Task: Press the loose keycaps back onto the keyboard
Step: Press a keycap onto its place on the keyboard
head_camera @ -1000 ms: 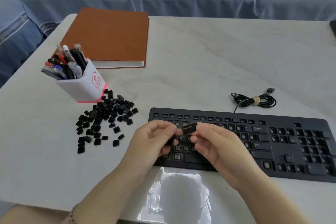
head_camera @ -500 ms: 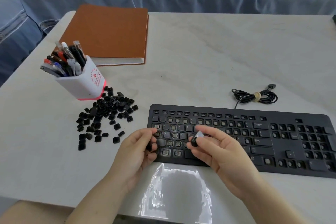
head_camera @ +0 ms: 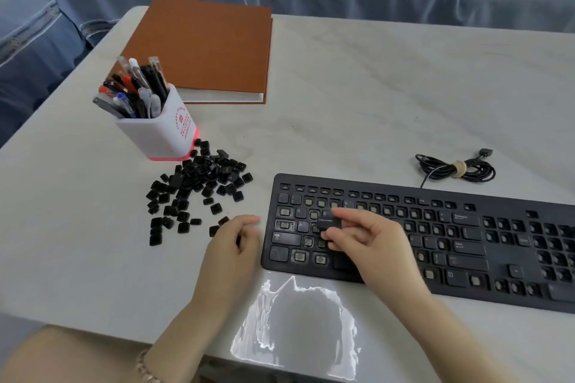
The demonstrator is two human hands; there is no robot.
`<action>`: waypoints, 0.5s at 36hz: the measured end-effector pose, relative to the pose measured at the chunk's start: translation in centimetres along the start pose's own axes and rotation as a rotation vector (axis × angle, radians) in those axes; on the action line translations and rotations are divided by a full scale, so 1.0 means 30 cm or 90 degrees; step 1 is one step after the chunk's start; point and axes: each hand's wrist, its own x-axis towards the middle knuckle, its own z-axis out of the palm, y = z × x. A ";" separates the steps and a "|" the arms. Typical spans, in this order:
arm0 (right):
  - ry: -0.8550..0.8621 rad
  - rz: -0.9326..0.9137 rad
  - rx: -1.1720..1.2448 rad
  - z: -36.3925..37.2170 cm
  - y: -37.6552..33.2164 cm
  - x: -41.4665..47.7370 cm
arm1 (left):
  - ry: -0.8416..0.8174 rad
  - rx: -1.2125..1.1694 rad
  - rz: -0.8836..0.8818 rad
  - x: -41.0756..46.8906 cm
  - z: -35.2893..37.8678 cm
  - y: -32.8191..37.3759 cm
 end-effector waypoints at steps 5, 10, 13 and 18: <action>0.024 -0.067 -0.141 0.070 0.021 0.053 | -0.036 0.109 0.057 -0.002 0.011 -0.027; 0.054 -0.201 -0.290 0.143 0.055 0.100 | -0.060 0.097 0.054 0.015 -0.001 -0.026; 0.084 -0.227 -0.338 0.169 0.082 0.116 | -0.078 0.079 0.038 0.032 -0.010 -0.020; 0.097 -0.228 -0.340 0.175 0.089 0.120 | -0.084 0.069 0.016 0.047 -0.013 -0.032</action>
